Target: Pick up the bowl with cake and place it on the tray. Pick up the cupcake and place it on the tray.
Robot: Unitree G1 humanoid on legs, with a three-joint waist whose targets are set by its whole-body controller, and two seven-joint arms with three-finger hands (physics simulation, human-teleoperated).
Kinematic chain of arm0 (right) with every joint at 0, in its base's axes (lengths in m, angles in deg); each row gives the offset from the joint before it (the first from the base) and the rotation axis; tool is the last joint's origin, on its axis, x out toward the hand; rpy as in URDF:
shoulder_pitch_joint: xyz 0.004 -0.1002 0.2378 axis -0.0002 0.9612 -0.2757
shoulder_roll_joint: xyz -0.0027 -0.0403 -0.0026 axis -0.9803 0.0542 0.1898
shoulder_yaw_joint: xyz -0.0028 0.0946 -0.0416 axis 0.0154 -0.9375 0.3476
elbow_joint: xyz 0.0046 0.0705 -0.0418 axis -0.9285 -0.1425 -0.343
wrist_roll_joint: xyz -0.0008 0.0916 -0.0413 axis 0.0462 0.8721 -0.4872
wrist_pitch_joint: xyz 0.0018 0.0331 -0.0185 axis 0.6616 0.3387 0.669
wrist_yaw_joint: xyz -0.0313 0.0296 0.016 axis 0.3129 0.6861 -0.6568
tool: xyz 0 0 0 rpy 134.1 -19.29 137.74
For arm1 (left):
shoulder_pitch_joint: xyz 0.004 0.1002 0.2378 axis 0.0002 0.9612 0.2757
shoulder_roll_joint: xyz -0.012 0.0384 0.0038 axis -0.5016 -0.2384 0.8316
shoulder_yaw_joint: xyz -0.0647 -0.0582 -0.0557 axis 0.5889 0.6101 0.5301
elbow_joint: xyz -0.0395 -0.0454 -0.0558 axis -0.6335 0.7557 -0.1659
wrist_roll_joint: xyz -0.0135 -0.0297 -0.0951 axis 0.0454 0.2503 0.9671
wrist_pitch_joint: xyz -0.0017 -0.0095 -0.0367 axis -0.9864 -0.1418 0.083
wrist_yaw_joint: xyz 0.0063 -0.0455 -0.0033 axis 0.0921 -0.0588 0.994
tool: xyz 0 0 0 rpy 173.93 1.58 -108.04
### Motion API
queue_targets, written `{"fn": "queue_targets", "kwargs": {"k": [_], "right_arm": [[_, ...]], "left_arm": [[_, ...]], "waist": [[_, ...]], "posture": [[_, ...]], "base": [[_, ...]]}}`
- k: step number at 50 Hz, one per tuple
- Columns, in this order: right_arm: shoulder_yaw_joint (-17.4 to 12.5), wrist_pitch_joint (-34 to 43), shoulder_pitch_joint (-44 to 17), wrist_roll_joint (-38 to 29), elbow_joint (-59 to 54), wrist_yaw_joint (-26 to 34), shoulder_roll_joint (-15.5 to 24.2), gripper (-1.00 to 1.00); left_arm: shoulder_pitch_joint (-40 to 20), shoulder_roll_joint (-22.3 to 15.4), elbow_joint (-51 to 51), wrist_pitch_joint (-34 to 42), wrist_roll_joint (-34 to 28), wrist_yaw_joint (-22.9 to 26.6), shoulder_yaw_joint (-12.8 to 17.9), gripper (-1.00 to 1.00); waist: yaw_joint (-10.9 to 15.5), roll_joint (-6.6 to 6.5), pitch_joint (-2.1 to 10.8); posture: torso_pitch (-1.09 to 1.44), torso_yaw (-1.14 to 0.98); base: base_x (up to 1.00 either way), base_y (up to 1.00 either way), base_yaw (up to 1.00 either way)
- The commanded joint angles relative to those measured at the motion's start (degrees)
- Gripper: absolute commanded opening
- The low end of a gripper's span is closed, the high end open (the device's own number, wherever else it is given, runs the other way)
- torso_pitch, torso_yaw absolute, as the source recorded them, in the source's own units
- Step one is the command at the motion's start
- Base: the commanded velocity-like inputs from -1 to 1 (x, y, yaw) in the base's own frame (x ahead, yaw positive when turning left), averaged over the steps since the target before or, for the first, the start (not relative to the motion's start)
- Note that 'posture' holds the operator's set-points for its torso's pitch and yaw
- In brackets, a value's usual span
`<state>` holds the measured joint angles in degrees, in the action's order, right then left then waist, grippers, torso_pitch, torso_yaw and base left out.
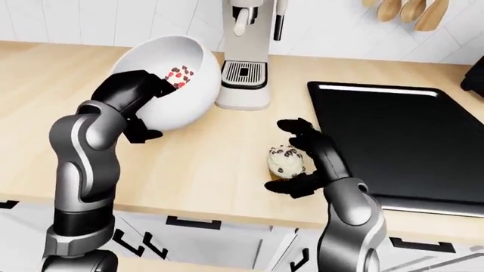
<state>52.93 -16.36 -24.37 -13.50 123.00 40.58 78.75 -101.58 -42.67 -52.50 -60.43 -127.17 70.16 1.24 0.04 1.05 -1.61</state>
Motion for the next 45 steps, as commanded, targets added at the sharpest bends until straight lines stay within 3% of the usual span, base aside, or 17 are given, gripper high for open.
{"fn": "queue_targets", "kwargs": {"k": [1,4,5,8,15,23,33,35,38,45], "right_arm": [[0.31,-0.62,-0.58,-0.01,0.86,0.6,0.05,-0.2],[0.31,0.09,-0.93,-0.69,1.74,1.49,0.18,-0.56],[0.33,0.82,-1.27,-1.18,2.44,2.13,0.35,-0.76],[0.31,2.19,-2.11,-2.21,4.12,3.34,0.53,-1.0],[0.74,6.73,-5.7,-5.16,8.54,6.77,1.56,-1.0],[3.5,15.85,-13.5,-16.39,14.91,17.85,4.68,-1.0],[2.18,15.17,-17.84,-23.69,14.7,24.85,3.22,-1.0],[2.06,15.06,-18.2,-24.29,14.53,25.35,2.94,-1.0],[1.73,14.83,-18.82,-25.03,14.18,26.03,2.38,-1.0],[1.78,14.38,-19.47,-27.6,14.31,28.43,1.39,-1.0]], "left_arm": [[-2.24,-0.43,-2.8,-0.29,-0.3,-2.52,0.87,-1.0],[-2.17,-0.41,-3.44,-0.08,-0.48,-2.0,0.82,-1.0],[-2.17,-0.41,-3.41,-0.09,-0.47,-2.02,0.85,-1.0],[-2.14,-0.61,-3.44,-0.2,-0.24,-2.08,1.05,-1.0],[-2.77,-1.44,-6.36,0.84,-0.09,0.52,1.67,-1.0],[-4.21,-2.17,-11.88,2.03,-0.87,5.99,1.96,-1.0],[-5.48,-1.93,-14.26,2.25,-1.8,9.16,1.98,-1.0],[-5.51,-1.98,-14.5,2.33,-1.8,9.4,2.04,-1.0],[-5.49,-2.02,-14.74,2.42,-1.93,9.63,2.06,-1.0],[-5.72,-2.39,-15.99,2.66,-2.03,10.73,2.31,-1.0]], "waist": [[0.08,-0.07,1.34],[0.06,-0.01,1.37],[0.08,0.02,1.4],[0.1,0.09,1.42],[0.14,-0.13,1.17],[0.12,-0.22,0.64],[0.1,-0.47,0.24],[0.2,-1.12,1.62],[0.32,-1.42,2.34],[0.12,-1.14,1.54]], "posture": [[0.0,0.0],[0.0,0.0],[0.0,0.0],[0.0,0.0],[0.0,0.0],[0.0,0.0],[0.0,0.0],[0.0,0.0],[0.0,0.0],[0.0,0.0]], "base": [[0.0,0.0,0.0],[0.0,0.0,0.0],[0.0,0.0,0.0],[0.0,0.0,0.0],[0.0,0.0,0.0],[0.0,0.0,0.0],[0.0,0.0,0.0],[-0.22,0.0,0.0],[-0.48,0.0,0.0],[-0.7,0.0,0.0]]}}
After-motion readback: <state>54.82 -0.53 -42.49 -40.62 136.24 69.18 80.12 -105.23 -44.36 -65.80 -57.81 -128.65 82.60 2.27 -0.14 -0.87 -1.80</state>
